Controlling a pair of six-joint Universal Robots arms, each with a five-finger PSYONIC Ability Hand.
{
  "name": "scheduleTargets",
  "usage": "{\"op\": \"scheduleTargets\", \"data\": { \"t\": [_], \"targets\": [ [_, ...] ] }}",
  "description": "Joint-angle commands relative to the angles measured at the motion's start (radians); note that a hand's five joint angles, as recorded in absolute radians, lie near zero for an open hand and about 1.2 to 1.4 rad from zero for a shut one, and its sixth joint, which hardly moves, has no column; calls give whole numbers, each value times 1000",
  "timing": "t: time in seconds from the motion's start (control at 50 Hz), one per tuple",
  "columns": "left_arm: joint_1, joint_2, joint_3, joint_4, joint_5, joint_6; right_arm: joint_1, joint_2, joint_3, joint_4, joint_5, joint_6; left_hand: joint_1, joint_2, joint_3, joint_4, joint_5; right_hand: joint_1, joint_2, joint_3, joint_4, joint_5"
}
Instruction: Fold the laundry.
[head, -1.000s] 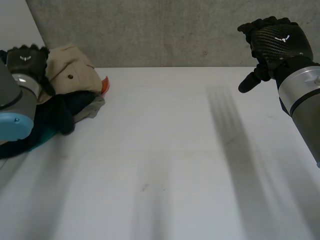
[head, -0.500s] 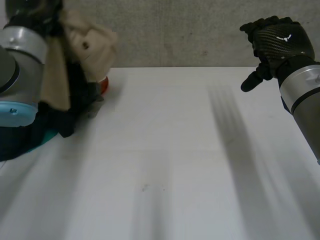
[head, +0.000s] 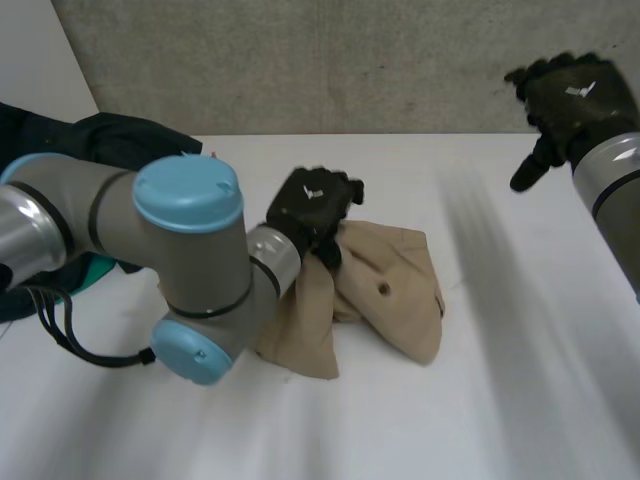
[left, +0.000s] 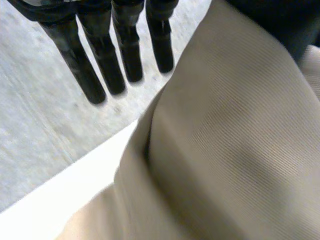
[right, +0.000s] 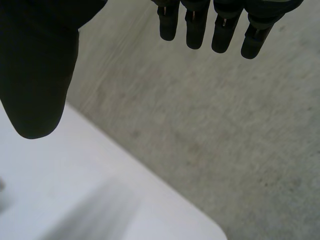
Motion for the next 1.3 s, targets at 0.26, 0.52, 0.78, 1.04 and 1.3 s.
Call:
{"op": "scheduleTargets", "data": {
  "t": [0.26, 0.52, 0.78, 1.04, 1.3],
  "targets": [
    [9, 388, -409, -88, -281, -28, 4, 128, -1, 375, -204, 202, -226, -279, -284, -275, -274, -53, -39, -32, -34, -41],
    [39, 230, -460, -2, -275, -165, 30, 321, 107, 125, -269, 338, -77, -129, -135, -126, -125, 139, 153, 159, 158, 150],
    [60, 436, -337, -9, -273, -129, 27, 59, 38, 102, -177, 145, 986, 934, 928, 937, 938, 1169, 1183, 1190, 1188, 1180],
    [55, 570, -153, -190, -135, 154, 27, -162, -193, 318, -158, -165, 986, 934, 928, 937, 938, 1169, 1183, 1190, 1188, 1180],
    [80, 196, 61, -175, -131, 236, 79, 169, -299, 308, -119, -221, 986, 934, 928, 937, 938, 1169, 1183, 1190, 1188, 1180]
  ]
}}
